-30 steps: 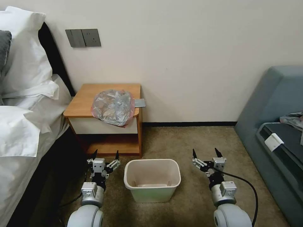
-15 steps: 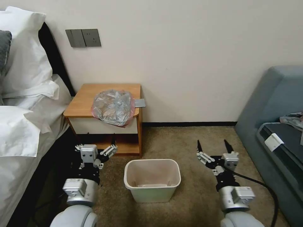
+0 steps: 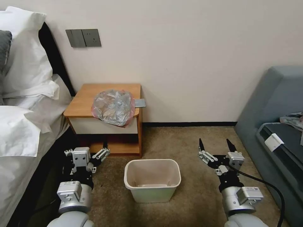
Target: Pick up the garbage bag from the table and place it over the trash can.
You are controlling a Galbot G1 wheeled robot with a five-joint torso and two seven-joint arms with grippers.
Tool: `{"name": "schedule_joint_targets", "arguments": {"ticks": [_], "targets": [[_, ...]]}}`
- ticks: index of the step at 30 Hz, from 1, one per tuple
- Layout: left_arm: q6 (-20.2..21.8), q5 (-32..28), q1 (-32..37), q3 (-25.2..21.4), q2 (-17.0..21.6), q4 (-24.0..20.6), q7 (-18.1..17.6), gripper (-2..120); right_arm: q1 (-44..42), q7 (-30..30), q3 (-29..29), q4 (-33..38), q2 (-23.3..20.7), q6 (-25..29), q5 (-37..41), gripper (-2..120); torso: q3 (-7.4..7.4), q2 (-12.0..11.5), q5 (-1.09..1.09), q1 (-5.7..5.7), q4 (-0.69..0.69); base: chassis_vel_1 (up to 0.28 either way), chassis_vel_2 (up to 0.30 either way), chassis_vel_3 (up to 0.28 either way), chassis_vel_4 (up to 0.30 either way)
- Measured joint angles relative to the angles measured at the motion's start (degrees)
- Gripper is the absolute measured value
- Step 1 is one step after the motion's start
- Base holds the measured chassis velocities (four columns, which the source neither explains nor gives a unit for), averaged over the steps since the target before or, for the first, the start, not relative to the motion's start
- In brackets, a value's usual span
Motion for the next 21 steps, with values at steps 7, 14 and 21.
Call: {"name": "schedule_joint_targets", "arguments": {"ticks": [7, 14, 21], "targets": [[-0.25, -0.53, -0.08, 0.07, -0.01, 0.08, 0.45, 100, 2.62, 0.17, -0.08, -1.64, -0.28, -1.25, 2.62, 100, 0.0, 0.0, 0.0, 0.0, 0.0, 0.0, 0.0, 0.0, 0.0], [-0.27, -1.18, -0.1, 0.0, 0.07, 0.11, 0.71, 100, 6.36, 0.75, -0.22, -4.42, -0.8, -2.64, 6.42, 100, 0.0, -0.01, 0.0, 0.0, 0.0, 0.0, 0.0, 0.0, 0.0], [0.19, -2.62, -0.47, 0.11, 0.77, 0.03, 0.99, 100, 11.9, 1.47, -0.39, -8.88, -1.98, -3.77, 13.76, 100, 0.0, -0.01, 0.0, 0.0, 0.0, 0.0, 0.0, 0.0, 0.0]]}}
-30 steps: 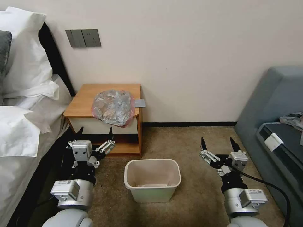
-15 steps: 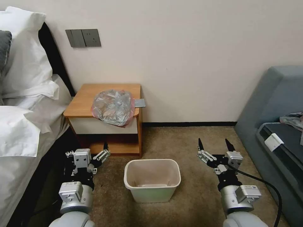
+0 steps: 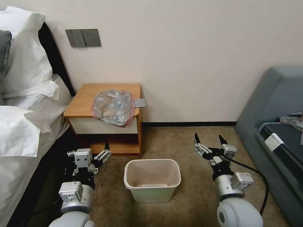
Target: Pick up the garbage bag from the table and place it over the trash can.
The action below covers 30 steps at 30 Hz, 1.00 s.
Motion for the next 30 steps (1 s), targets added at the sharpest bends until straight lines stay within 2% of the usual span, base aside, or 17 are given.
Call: {"name": "schedule_joint_targets", "arguments": {"ticks": [2, 4, 6, 8, 9, 12, 13, 15, 16, 18, 27, 30], "targets": [[0.05, -0.47, -0.12, 0.04, 0.21, -0.01, 0.08, 100, 1.24, 0.16, -0.02, -1.16, -0.2, -0.08, 2.33, 100, 0.0, 0.0, 0.0, 0.0, -0.01, 0.0, 0.0, 0.0, 0.0], [0.01, -1.13, -0.19, 0.05, 0.35, -0.01, 0.17, 100, 5.21, 0.78, -0.73, -4.71, -0.5, -0.57, 9.45, 100, 0.0, 0.0, 0.0, 0.0, 0.0, 0.0, 0.0, 0.0, 0.0], [-0.01, -1.35, -0.23, 0.02, 0.36, -0.02, 0.19, 100, 6.8, 0.96, -1.05, -6.09, -0.64, -0.79, 11.99, 100, 0.0, 0.0, 0.0, 0.0, 0.0, 0.0, 0.0, 0.0, 0.0], [-0.05, -1.84, -0.3, -0.1, 0.37, -0.13, 0.24, 100, 11.14, 1.16, -2.12, -10.31, -1.13, -0.74, 18.88, 100, 0.0, 0.0, 0.0, 0.0, 0.0, 0.0, 0.0, 0.0, 0.0], [-0.05, -1.84, -0.3, -0.1, 0.37, -0.13, 0.24, 100, 11.14, 1.16, -2.12, -10.31, -1.13, -0.74, 18.88, 100, 0.0, 0.0, 0.0, 0.0, 0.0, 0.0, 0.0, 0.0, 0.0], [-0.11, -2.46, -0.26, -0.33, 0.28, -0.16, 0.27, 100, 17.59, 0.79, -3.39, -15.98, -2.15, -0.83, 27.13, 100, 0.0, 0.0, 0.0, 0.0, 0.01, 0.0, 0.0, 0.0, 0.0], [-0.11, -2.46, -0.26, -0.33, 0.28, -0.16, 0.27, 100, 17.59, 0.79, -3.39, -15.98, -2.15, -0.83, 27.13, 100, 0.0, 0.0, 0.0, 0.0, 0.01, 0.0, 0.0, 0.0, 0.0], [-0.28, -2.75, -0.11, -0.57, 0.15, -0.16, 0.28, 100, 21.85, 0.55, -4.6, -19.55, -2.71, -2.04, 34.58, 100, 0.0, 0.0, 0.0, 0.0, 0.0, 0.0, 0.0, 0.0, 0.0], [-0.28, -2.75, -0.11, -0.57, 0.15, -0.16, 0.28, 100, 21.85, 0.55, -4.6, -19.55, -2.71, -2.04, 34.58, 100, 0.0, 0.0, 0.0, 0.0, 0.0, 0.0, 0.0, 0.0, 0.0], [-0.52, -2.98, -0.07, -0.91, 0.07, -0.15, 0.3, 100, 25.64, 0.34, -6.12, -23.23, -2.86, -3.53, 41.83, 100, 0.0, 0.0, -0.01, 0.0, 0.0, 0.0, 0.0, 0.0, 0.0], [-0.66, -3.17, -0.07, -1.39, -0.41, -0.09, 0.76, 100, 35.01, -1.09, -9.8, -34.32, -1.26, -8.57, 54.73, 100, 0.0, 0.0, -0.01, 0.0, 0.01, 0.0, 0.0, 0.0, 0.0], [-0.68, -2.98, 0.3, -1.41, -0.57, -0.13, 1.33, 100, 39.47, -1.06, -10.06, -39.07, 0.12, -10.73, 62.66, 100, 0.0, 0.0, -0.01, 0.0, 0.01, 0.0, 0.0, 0.0, 0.0]]}}
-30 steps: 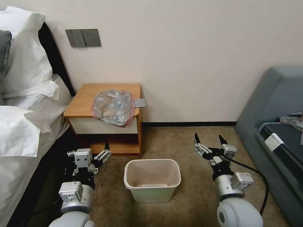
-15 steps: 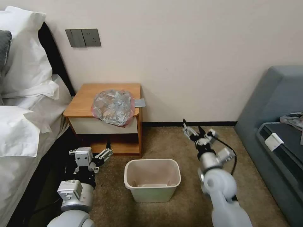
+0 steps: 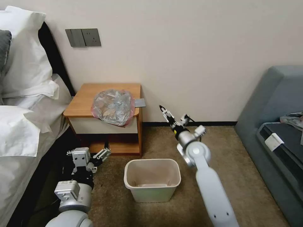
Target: Pick up the garbage bag from the table and place it over the trash can.
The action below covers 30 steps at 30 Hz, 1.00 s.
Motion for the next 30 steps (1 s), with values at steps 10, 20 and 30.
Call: {"name": "schedule_joint_targets", "arguments": {"ticks": [10, 20, 30], "targets": [[-0.35, 0.28, 0.91, 0.1, -0.39, -0.48, 0.54, 100, 5.67, -0.67, 0.03, -10.8, 2.25, -1.92, 6.05, 100, 0.0, 0.0, 0.0, 0.0, -0.01, 0.0, 0.0, 0.0, 0.0], [-1.01, 0.64, 1.73, 0.21, -0.69, -1.11, 1.02, 100, 8.5, -4.19, -1.67, -16.75, 3.36, -1.91, 4.05, 100, 0.0, 0.0, 0.0, 0.0, -0.01, 0.0, 0.0, 0.0, 0.0], [-1.29, 1.19, 1.83, 0.37, -1.26, -1.05, 1.27, 100, 9.78, -7.1, -3.36, -18.23, 3.47, -1.91, 2.69, 100, 0.0, 0.0, 0.01, 0.0, 0.0, 0.0, 0.0, 0.0, 0.0]]}}
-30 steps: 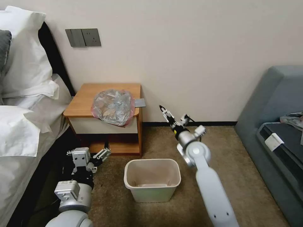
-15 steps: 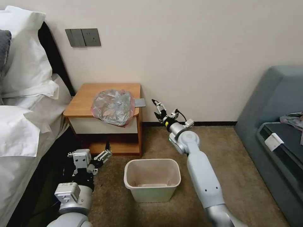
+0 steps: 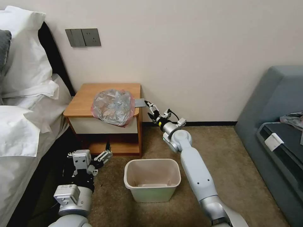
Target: Pick up the garbage bag from the table and place it over the trash can.
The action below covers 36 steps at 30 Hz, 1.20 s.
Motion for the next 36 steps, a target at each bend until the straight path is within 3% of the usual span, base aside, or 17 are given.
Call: {"name": "schedule_joint_targets", "arguments": {"ticks": [5, 8, 14, 16, 28, 36], "targets": [[-0.18, 0.19, 0.01, 0.01, -0.03, 0.19, 0.06, 100, 0.12, -1.01, -0.5, 0.05, 0.0, 0.0, -0.05, 85, 0.0, 0.0, 0.0, 0.0, 0.0, 0.0, 0.0, 0.0, 0.0], [-0.19, 0.26, -0.07, 0.06, -0.05, 0.23, 0.1, 100, 0.12, -1.31, -0.91, 0.32, -0.02, -0.01, 0.03, 68, 0.0, 0.0, 0.0, 0.0, 0.0, 0.0, 0.0, 0.0, 0.0], [-0.2, 0.34, -0.07, 0.09, -0.05, 0.29, 0.16, 100, 0.27, -1.53, -1.05, 0.46, -0.03, 0.0, -0.11, 53, 0.0, 0.0, 0.0, 0.0, 0.0, 0.0, 0.0, 0.0, 0.0], [-0.2, 0.37, -0.05, 0.11, -0.02, 0.37, 0.17, 100, 0.28, -1.54, -1.17, 0.69, -0.05, 0.08, -0.18, 41, 0.0, 0.0, 0.0, 0.0, 0.0, 0.0, 0.0, 0.0, 0.0], [-0.76, 0.74, -0.22, 0.29, 0.08, 1.19, 0.21, 100, 0.47, -1.25, -1.32, 1.13, -0.09, 0.55, -0.29, 0, 0.0, 0.01, 0.0, 0.0, 0.0, 0.0, 0.0, 0.0, 0.0], [-1.1, 0.87, -0.53, 0.38, 0.16, 1.8, 0.23, 100, 0.23, -0.43, -1.33, 1.94, -0.09, 0.84, -0.23, 0, 0.0, 0.01, 0.0, 0.0, 0.0, 0.0, 0.0, 0.0, 0.0]]}}
